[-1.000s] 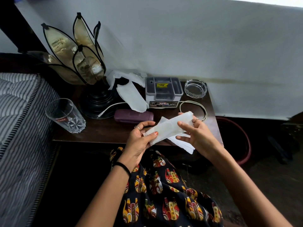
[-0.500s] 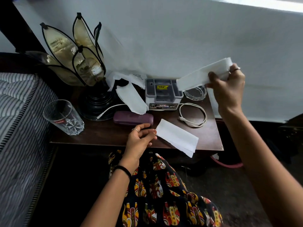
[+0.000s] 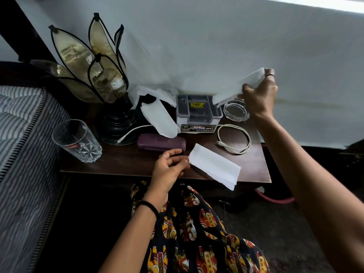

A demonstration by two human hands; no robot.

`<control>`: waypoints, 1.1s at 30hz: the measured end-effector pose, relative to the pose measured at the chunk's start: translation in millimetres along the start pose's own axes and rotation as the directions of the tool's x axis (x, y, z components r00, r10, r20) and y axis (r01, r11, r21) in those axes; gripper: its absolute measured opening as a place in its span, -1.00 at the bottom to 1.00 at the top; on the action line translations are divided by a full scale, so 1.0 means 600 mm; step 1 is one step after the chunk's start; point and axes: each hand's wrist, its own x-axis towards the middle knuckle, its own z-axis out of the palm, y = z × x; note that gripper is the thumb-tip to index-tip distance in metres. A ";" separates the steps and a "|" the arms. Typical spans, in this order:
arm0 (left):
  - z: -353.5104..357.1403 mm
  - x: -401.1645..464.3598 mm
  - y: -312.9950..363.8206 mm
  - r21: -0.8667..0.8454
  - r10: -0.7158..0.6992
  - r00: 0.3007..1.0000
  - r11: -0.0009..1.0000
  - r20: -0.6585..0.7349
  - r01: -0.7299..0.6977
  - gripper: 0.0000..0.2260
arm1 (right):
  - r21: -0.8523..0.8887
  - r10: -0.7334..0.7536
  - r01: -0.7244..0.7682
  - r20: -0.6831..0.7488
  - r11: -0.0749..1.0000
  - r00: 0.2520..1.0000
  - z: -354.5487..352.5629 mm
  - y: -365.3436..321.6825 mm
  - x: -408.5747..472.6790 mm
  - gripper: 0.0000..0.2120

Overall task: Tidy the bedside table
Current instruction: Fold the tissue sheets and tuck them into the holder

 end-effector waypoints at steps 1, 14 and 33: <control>0.000 0.000 0.000 0.004 0.000 1.000 1.000 0.001 0.000 -0.74 | -0.039 -0.008 0.008 0.003 0.999 1.000 0.001 0.001 0.000 -0.68; -0.001 0.002 0.001 -0.009 -0.012 1.000 1.000 -0.007 0.012 -0.74 | -0.229 -0.150 0.219 0.285 0.949 0.947 0.057 -0.020 -0.022 -0.59; 0.005 0.001 0.004 0.030 -0.036 0.999 0.999 -0.027 0.037 -0.76 | -0.356 0.109 0.044 0.398 0.933 0.911 0.087 0.003 -0.007 -0.63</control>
